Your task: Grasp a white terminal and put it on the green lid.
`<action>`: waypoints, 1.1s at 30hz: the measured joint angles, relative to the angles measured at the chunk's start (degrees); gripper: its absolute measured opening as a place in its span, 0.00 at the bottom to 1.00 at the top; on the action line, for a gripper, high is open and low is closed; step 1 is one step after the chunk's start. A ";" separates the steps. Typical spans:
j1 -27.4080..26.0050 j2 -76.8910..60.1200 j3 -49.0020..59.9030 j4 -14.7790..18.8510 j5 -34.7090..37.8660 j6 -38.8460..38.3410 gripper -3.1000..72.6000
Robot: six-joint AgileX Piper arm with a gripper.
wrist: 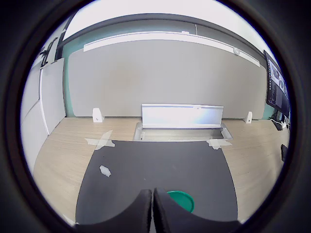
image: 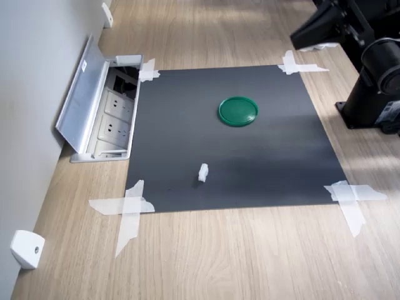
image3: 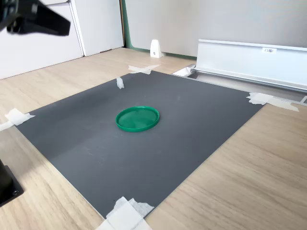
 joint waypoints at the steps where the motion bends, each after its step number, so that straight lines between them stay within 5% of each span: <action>1: 0.00 2.30 -1.78 -0.05 0.96 0.00 0.03; 11: 0.00 22.06 -17.90 -0.17 19.27 -4.61 0.03; 23: 0.00 40.34 -28.84 -0.46 27.73 -22.73 0.08; 27: 1.19 45.99 -32.55 -1.64 28.36 -26.47 0.23; 33: 6.21 51.92 -39.27 -4.11 29.25 -27.98 0.64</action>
